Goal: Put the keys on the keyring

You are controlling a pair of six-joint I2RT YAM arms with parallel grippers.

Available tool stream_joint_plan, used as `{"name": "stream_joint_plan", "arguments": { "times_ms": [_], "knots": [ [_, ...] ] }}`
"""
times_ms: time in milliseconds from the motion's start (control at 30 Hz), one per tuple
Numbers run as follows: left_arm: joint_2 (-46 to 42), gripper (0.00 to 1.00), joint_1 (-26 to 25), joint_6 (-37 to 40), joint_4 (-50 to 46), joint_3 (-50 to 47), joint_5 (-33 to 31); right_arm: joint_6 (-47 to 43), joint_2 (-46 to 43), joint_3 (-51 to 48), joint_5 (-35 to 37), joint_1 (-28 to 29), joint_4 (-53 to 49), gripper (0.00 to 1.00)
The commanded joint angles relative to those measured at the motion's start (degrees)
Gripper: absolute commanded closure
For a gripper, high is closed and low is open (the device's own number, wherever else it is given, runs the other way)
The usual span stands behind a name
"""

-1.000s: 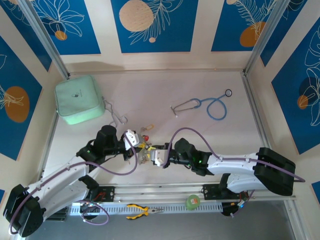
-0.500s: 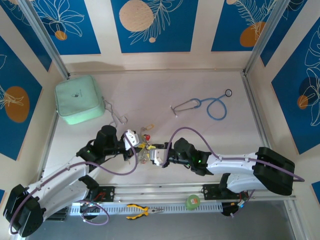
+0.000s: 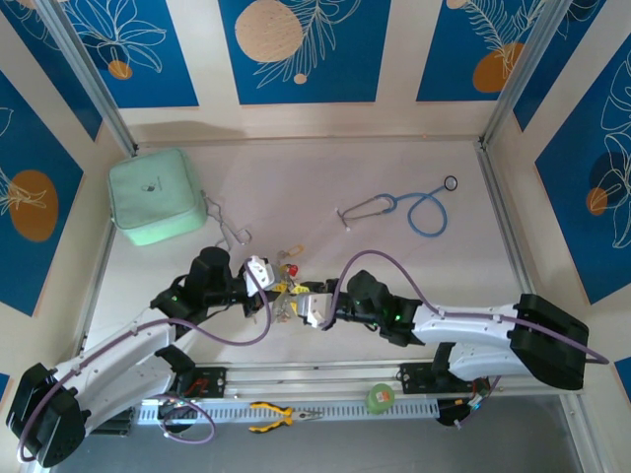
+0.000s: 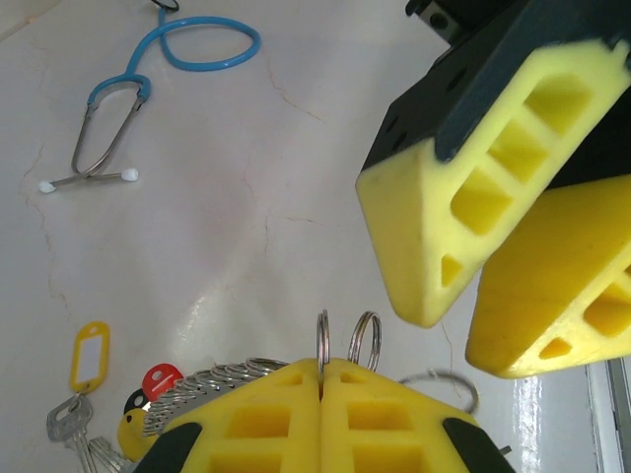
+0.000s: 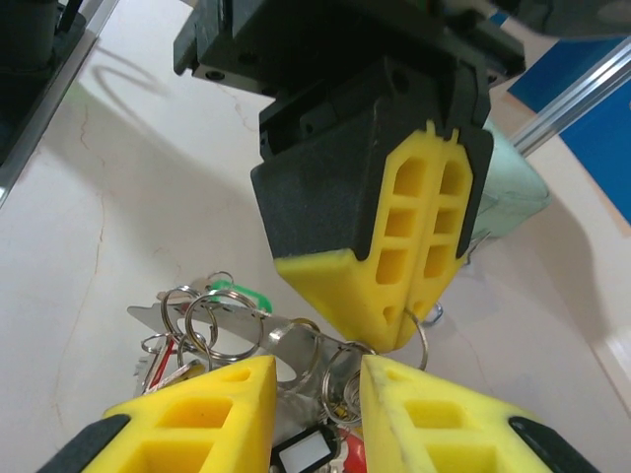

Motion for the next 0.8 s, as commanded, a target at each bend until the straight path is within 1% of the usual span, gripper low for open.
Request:
{"name": "stream_joint_plan", "arguments": {
  "times_ms": [0,233,433,767],
  "knots": [
    [0.16,1.00,0.41,-0.08,1.47,0.48,2.19,-2.16,-0.30,-0.12,-1.50,0.09,-1.09,0.71],
    [-0.08,1.00,0.41,0.09,0.93,0.63,2.17,-3.09,2.18,0.59,-1.33,1.05,-0.35,0.71],
    [-0.19,1.00,0.41,0.16,0.87,0.65,2.13,-4.26,4.40,1.50,0.73,1.61,0.61,0.67],
    [-0.28,1.00,0.58,0.01,0.66,0.53,2.32,-4.25,5.82,1.57,3.93,1.82,5.48,0.66]
  ]
}}
